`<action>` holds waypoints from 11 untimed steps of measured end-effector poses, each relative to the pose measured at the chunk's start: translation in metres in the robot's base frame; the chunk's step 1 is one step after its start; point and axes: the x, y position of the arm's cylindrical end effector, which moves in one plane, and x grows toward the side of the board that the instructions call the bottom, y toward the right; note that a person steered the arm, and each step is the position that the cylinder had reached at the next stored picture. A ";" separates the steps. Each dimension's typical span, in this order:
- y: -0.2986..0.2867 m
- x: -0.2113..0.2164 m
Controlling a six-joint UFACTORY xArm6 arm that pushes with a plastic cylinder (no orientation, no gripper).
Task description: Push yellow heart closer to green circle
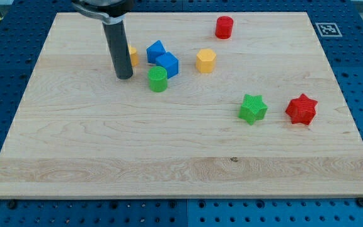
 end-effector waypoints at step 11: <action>-0.015 -0.041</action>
